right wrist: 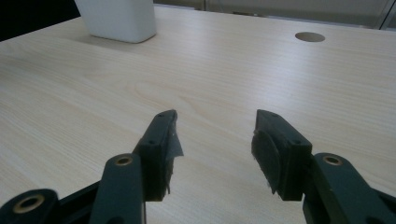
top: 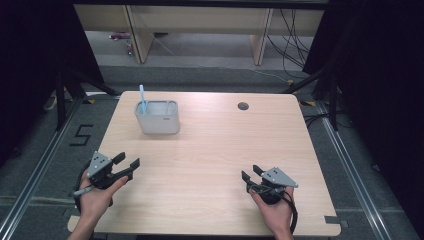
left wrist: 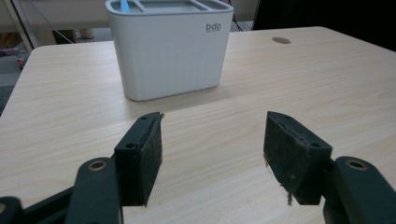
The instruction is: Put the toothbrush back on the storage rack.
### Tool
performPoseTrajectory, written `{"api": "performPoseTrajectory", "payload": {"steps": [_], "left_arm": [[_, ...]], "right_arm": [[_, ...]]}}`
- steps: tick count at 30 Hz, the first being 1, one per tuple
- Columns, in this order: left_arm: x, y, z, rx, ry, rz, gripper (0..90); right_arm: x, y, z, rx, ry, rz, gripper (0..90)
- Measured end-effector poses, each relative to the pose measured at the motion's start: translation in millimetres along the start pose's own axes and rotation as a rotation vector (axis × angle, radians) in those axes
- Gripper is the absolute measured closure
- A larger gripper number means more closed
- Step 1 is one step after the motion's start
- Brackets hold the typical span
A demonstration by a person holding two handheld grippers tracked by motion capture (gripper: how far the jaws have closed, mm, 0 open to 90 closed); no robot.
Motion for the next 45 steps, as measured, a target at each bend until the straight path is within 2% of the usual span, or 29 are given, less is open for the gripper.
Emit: {"api": "performPoseTrajectory", "payload": {"steps": [2, 3, 5, 6, 12, 14, 15, 17, 18, 20, 25, 26, 31, 32, 35, 37, 38, 40, 42, 43, 45], "left_arm": [[-4.2, -0.4, -1.2, 0.000, 0.005, 0.001, 36.6], [-6.4, -0.7, -1.6, 0.003, 0.006, 0.004, 36.6], [-10.3, -0.3, -2.2, 0.000, 0.013, 0.004, 36.7], [-12.1, -0.1, -2.4, 0.000, 0.014, 0.007, 36.7], [-19.6, 2.3, -1.2, -0.004, 0.010, 0.010, 36.8], [-22.1, 4.6, -0.9, -0.009, 0.009, 0.003, 36.7], [-24.5, 4.5, -0.4, -0.004, 0.011, 0.018, 36.7], [-28.5, 7.1, -0.1, -0.010, 0.004, 0.018, 36.6], [-30.6, 7.4, 0.6, -0.006, 0.006, 0.026, 36.6], [-33.4, 9.5, 1.6, -0.009, 0.003, 0.020, 36.5], [-38.3, 13.6, 5.6, -0.006, -0.004, 0.024, 35.8], [-36.5, 14.0, 6.4, -0.008, -0.004, 0.005, 35.7], [-35.9, 13.2, 7.1, -0.001, -0.007, -0.007, 34.8], [-35.9, 13.2, 7.1, -0.001, -0.007, -0.007, 34.5], [-35.1, 11.4, 7.0, 0.012, 0.000, -0.026, 34.3], [-34.4, 9.8, 6.7, 0.034, 0.010, -0.044, 34.9], [-33.8, 9.5, 6.0, 0.037, 0.021, -0.060, 35.0], [-33.3, 8.1, 4.7, 0.039, 0.037, -0.075, 34.7], [-33.2, 7.3, 4.4, 0.043, 0.029, -0.077, 34.4], [-33.2, 7.3, 4.4, 0.043, 0.029, -0.077, 34.4], [-33.0, 7.3, 4.8, 0.045, 0.027, -0.081, 34.4]], "right_arm": [[0.2, 0.0, -1.0, -0.002, -0.010, -0.001, 50.0], [0.1, -0.2, -0.2, 0.000, 0.003, -0.002, 50.0], [0.7, -1.0, -2.5, -0.012, -0.018, -0.005, 50.0], [0.1, -0.3, -0.1, 0.001, 0.003, -0.002, 50.0], [-0.7, 0.5, -1.6, -0.003, -0.004, -0.004, 50.0], [-1.2, 0.5, -2.4, -0.006, 0.007, -0.004, 50.0], [-1.6, 0.1, -1.9, -0.007, 0.014, 0.002, 50.0], [-1.9, 0.2, -1.1, -0.006, 0.022, 0.002, 50.0], [-1.3, 0.8, -2.5, -0.005, -0.006, -0.002, 50.0], [-1.8, 0.5, -1.8, 0.000, 0.008, 0.003, 50.0], [-2.0, -0.3, -3.3, -0.011, -0.006, 0.003, 50.0], [-2.1, -0.3, -3.3, -0.011, -0.005, 0.004, 50.0], [-2.1, 0.4, -4.4, -0.015, -0.014, -0.003, 50.0], [-2.5, 0.7, -2.5, -0.004, 0.002, 0.001, 50.0], [-3.2, 0.0, -1.6, 0.000, 0.006, 0.007, 50.0], [-3.2, 0.1, -3.1, -0.012, -0.009, 0.003, 50.0], [-4.4, 0.7, -0.7, 0.000, 0.014, 0.010, 50.0], [-4.6, 1.1, -1.6, -0.002, 0.003, 0.007, 50.0], [-5.8, 1.8, -1.3, 0.010, 0.012, 0.011, 50.0], [-5.8, 1.7, -3.2, -0.003, -0.009, 0.008, 50.0], [-6.9, 1.2, -3.4, -0.012, -0.005, 0.015, 50.0]]}}
Point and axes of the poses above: each handheld gripper's, and its own axes: y roughly forward along the jaws, x roughly out of its top, z roughly to its left, the point moved 8 cm from there along y, roughly forward along the jaws, and after that the axes turned 1 degree about -z, right-handed, at the moved point
